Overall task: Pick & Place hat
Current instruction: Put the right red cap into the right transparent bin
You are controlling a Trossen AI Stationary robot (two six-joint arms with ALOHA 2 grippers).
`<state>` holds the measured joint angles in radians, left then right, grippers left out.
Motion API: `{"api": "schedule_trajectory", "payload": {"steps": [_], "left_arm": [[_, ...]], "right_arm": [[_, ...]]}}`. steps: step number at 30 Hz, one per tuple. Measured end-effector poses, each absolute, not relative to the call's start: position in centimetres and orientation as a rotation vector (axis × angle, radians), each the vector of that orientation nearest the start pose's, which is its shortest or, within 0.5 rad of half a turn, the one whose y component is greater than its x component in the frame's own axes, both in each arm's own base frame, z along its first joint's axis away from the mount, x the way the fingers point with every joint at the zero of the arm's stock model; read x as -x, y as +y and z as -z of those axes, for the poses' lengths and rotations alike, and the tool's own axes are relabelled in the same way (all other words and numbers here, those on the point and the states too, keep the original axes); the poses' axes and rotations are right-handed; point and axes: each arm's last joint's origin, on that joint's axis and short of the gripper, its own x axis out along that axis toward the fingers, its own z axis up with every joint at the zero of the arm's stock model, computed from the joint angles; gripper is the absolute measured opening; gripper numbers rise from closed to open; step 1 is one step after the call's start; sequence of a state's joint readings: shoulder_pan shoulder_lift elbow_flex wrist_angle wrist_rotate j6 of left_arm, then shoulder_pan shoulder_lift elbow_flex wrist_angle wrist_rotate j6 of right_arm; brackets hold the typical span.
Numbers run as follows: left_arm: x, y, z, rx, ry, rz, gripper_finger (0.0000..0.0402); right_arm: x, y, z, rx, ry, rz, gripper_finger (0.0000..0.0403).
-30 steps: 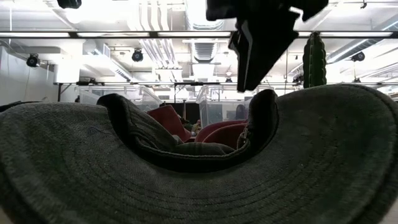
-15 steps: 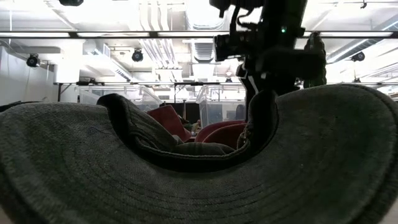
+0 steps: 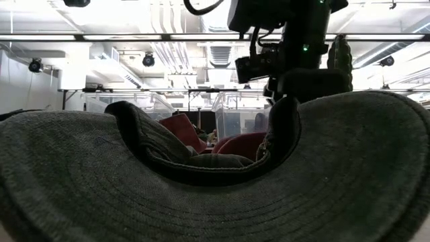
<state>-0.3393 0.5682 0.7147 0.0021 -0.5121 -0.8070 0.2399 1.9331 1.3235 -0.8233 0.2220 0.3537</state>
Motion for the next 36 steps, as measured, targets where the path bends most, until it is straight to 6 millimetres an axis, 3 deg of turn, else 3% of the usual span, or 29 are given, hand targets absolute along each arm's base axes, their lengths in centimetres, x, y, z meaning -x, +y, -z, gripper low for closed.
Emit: {"api": "schedule_trajectory", "payload": {"steps": [2, 7, 13, 21, 26, 31, 36], "left_arm": [[-12.1, -2.8, -35.4, 0.865, -0.198, -0.109, 0.0098], [-12.1, -2.8, -35.4, 0.879, -0.197, -0.109, 0.0098], [-12.1, -2.8, -35.1, 1.029, -0.179, -0.108, 0.0098], [-12.4, -3.1, -34.2, 1.171, -0.075, -0.089, 0.0098], [-13.0, -3.4, -33.4, 1.28, 0.01, -0.094, 0.0098], [-14.2, -3.9, -32.7, 1.353, 0.077, -0.111, 0.0098], [-15.8, -4.6, -31.7, 1.488, 0.151, -0.129, 0.0098]], "right_arm": [[-35.3, 7.9, -16.5, -0.003, 1.378, 0.245, 0.0025], [-35.4, 8.2, -18.2, -0.01, 1.425, 0.257, 0.0013], [-35.3, 10.2, -23.6, 0.127, 1.47, 0.207, 0.0011], [-34.5, 12.9, -31.6, 0.296, 1.352, 0.141, 0.001], [-33.9, 14.4, -35.5, 0.399, 1.211, 0.089, 0.0011], [-33.4, 15.3, -37.8, 0.503, 1.086, 0.116, 0.0011], [-33.2, 15.5, -38.8, 0.607, 1.017, 0.167, 0.0011]]}}
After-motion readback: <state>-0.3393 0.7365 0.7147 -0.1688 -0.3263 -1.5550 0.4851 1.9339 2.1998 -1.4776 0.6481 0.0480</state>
